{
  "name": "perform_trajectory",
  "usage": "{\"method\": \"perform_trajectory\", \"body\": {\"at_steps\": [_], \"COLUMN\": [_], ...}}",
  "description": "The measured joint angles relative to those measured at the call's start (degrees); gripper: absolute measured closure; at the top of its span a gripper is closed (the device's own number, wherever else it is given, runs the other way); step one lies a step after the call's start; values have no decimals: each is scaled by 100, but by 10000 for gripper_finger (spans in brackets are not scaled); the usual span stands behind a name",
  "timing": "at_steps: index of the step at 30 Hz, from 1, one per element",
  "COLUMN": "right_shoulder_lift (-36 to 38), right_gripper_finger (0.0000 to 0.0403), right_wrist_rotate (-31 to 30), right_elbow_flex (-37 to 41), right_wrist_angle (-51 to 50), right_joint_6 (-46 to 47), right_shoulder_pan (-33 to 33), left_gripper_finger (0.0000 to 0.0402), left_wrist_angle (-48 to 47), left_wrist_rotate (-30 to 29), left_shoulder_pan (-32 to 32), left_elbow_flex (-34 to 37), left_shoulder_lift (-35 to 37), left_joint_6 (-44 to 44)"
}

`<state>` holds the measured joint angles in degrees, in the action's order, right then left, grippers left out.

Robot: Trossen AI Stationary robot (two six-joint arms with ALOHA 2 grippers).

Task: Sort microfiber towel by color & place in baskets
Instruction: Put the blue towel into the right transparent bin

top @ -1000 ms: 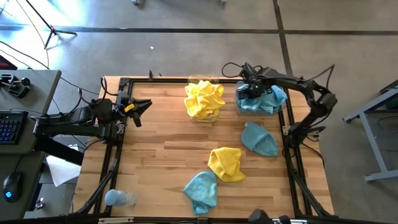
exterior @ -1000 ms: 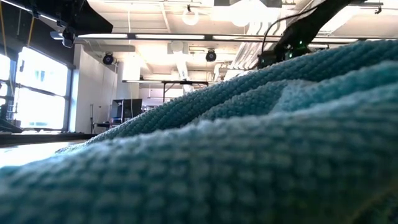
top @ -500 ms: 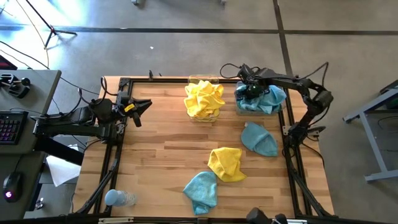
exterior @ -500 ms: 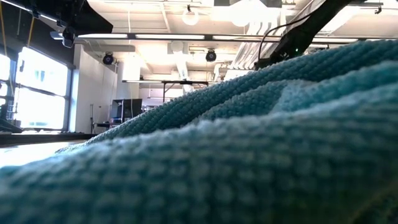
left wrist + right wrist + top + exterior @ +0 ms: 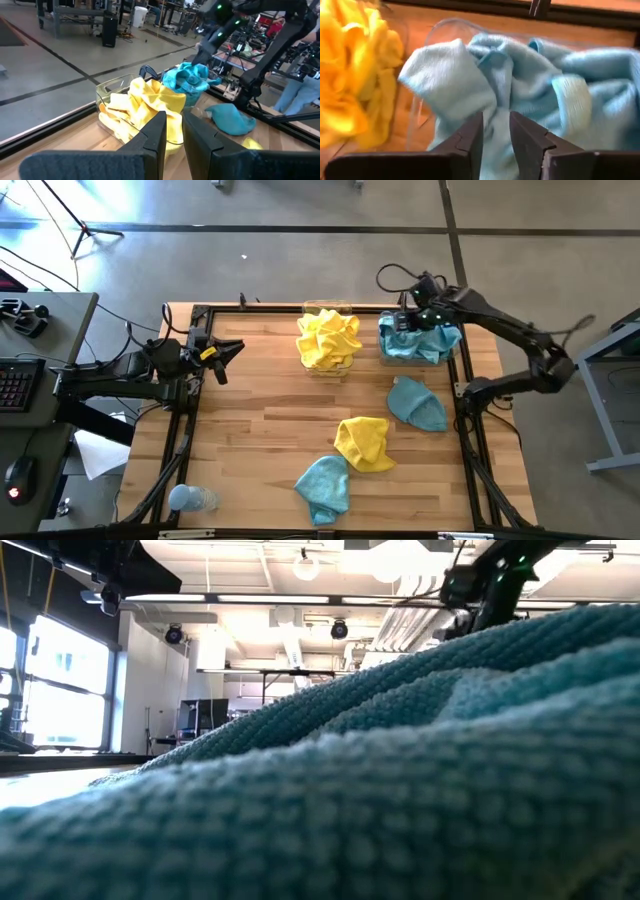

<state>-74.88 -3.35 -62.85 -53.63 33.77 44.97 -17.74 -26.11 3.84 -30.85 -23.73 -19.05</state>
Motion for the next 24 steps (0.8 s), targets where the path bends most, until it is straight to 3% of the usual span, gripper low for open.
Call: {"method": "perform_trajectory", "body": {"at_steps": [5,9,12,19,24], "right_shoulder_lift": [407,367,337,335,335], "right_gripper_finger": [317,367,396,400,401], "right_wrist_rotate": [346,155,267,539,624], "right_elbow_flex": [0,12,334,1773,2141], "right_wrist_angle": [-704,-1076,-665,383,1222], "right_joint_6": [226,186,156,678,807], "right_shoulder_pan": [-128,-405,-489,-356,-339], "left_gripper_finger": [351,351,351,351,351], "left_wrist_angle": [-2,-11,-44,-48,-46], "left_wrist_rotate": [0,0,0,0,0], "left_shoulder_pan": [0,0,0,0,0], "left_elbow_flex": [-1,-2,-2,-2,-2], "left_shoulder_lift": [0,0,0,0,0], "left_joint_6": [12,15,15,-126,-164]}}
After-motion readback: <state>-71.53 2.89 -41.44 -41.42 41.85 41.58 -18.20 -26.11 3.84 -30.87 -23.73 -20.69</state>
